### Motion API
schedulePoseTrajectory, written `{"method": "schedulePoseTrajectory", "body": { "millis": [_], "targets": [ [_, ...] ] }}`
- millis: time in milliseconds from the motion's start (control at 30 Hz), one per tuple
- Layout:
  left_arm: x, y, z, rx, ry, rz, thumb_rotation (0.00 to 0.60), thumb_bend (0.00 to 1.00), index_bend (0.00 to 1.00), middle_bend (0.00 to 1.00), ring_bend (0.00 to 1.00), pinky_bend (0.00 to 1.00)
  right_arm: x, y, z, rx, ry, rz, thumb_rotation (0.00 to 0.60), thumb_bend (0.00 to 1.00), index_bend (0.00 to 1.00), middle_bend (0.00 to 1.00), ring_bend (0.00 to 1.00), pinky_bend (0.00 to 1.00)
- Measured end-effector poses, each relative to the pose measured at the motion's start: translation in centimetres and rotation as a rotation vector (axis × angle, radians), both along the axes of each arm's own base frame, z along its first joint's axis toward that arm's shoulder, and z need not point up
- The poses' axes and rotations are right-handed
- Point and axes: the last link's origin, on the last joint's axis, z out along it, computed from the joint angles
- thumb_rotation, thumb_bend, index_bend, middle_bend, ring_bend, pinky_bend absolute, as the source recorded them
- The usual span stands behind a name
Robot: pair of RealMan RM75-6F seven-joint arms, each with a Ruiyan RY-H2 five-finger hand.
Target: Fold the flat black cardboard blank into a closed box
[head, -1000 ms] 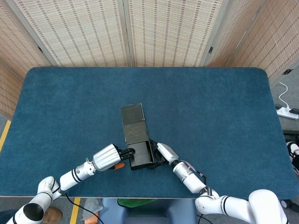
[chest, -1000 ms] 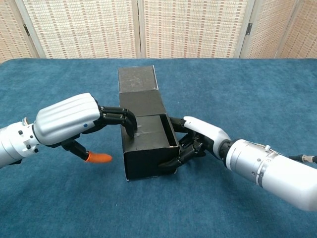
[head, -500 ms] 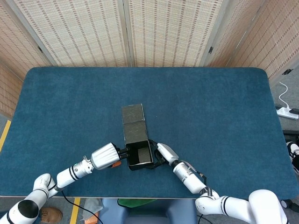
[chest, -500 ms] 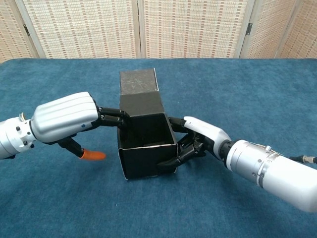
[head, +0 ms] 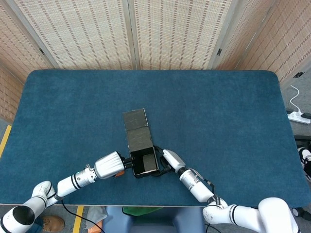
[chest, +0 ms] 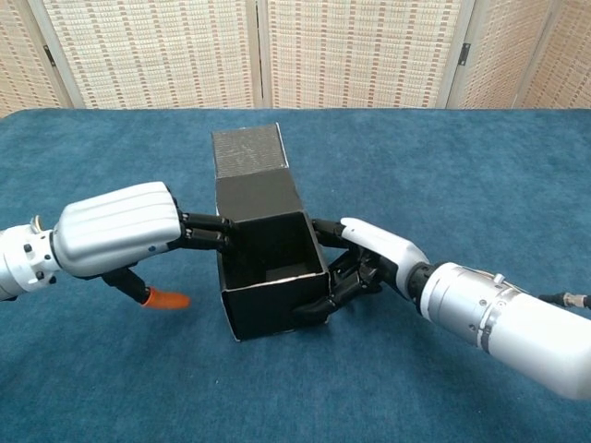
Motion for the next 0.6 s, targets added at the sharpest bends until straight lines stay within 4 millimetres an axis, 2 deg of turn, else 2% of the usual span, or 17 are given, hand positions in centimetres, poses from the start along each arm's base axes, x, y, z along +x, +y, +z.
{"method": "schedulePoseTrajectory", "body": {
  "millis": [333,533,600],
  "targets": [
    [-0.13,-0.17,0.20,-0.004,0.060,0.000,0.600,0.23,0.49,0.42,0.88,1.00,-0.13,0.39,0.07,-0.008,0.001,-0.003,0.600,0.27,0.43,0.51,0.80,1.00],
    [-0.10,-0.64,-0.18,-0.059,0.077,0.063,0.600,0.23,0.36,0.35,0.88,1.00,-0.12,0.51,0.05,-0.007,0.005,0.001,0.600,0.27,0.43,0.51,0.80,1.00],
    [-0.10,-0.64,-0.26,-0.065,0.092,0.076,0.600,0.23,0.36,0.35,0.88,1.00,-0.12,0.55,0.03,-0.006,0.005,0.002,0.600,0.27,0.43,0.51,0.80,1.00]
  ]
}}
